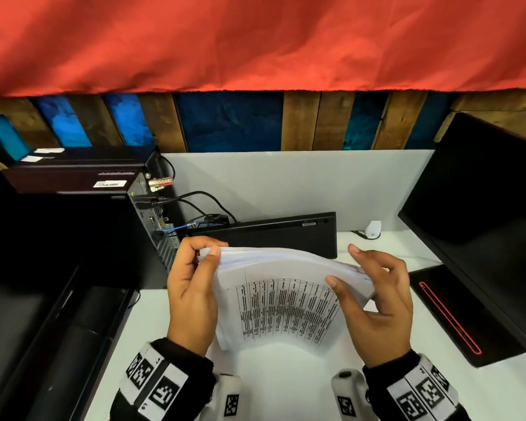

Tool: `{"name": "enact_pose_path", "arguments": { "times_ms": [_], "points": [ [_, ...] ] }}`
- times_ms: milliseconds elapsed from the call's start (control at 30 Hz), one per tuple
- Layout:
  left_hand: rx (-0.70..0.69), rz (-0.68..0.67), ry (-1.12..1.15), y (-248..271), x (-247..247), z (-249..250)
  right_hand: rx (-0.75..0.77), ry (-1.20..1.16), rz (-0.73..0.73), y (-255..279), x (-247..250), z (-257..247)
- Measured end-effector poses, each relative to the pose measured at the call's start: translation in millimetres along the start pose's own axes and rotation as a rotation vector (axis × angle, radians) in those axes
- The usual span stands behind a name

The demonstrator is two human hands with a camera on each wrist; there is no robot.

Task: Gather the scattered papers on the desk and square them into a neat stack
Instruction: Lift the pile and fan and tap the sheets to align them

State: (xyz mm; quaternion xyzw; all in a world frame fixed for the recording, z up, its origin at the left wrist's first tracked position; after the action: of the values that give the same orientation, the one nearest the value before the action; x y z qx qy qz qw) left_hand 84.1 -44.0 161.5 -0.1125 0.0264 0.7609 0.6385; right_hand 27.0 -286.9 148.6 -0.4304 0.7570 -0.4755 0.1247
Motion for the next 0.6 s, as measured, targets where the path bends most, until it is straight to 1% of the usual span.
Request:
{"name": "enact_pose_path", "arguments": {
  "times_ms": [100, 200, 267, 333, 400, 500, 600],
  "points": [
    [-0.039, 0.067, 0.02, 4.9, -0.7, -0.3, 0.02, 0.067, -0.014, 2.3, -1.8, -1.1],
    [-0.091, 0.152, -0.104, 10.3, -7.9, 0.2, 0.004, 0.116, -0.004, 5.6, -4.2, -5.9],
    [-0.089, 0.23, -0.131, 9.8, -9.1, -1.1, 0.019, 0.173, -0.04, 7.6, -7.6, -11.3],
    [-0.082, 0.274, -0.144, 6.5, -5.8, -2.4, 0.002, 0.198, -0.081, 8.6, -10.4, -12.0],
    [-0.079, 0.301, -0.155, 2.6, 0.5, -4.6, -0.04, 0.174, -0.07, 9.0, -9.6, -7.9],
    [-0.057, 0.325, -0.081, 3.0, 5.7, -8.6, -0.085, 0.136, -0.038, 11.2, -8.3, -2.2],
    [-0.063, 0.299, -0.103, 9.9, -2.8, -5.4, -0.073, 0.11, -0.086, 15.3, -12.4, -4.0]
  ]
}}
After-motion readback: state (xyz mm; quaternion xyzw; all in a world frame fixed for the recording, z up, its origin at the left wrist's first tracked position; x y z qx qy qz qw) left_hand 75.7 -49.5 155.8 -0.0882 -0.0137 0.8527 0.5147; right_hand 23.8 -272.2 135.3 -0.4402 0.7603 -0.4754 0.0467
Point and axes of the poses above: each hand's wrist, its own y-axis away from the middle knuckle, its own x-axis out of the back of the hand, z = x × y, the point moved 5 cm from there along -y, towards the middle knuckle, and after that the axes turned 14 degrees about x, right-handed, at the moved point
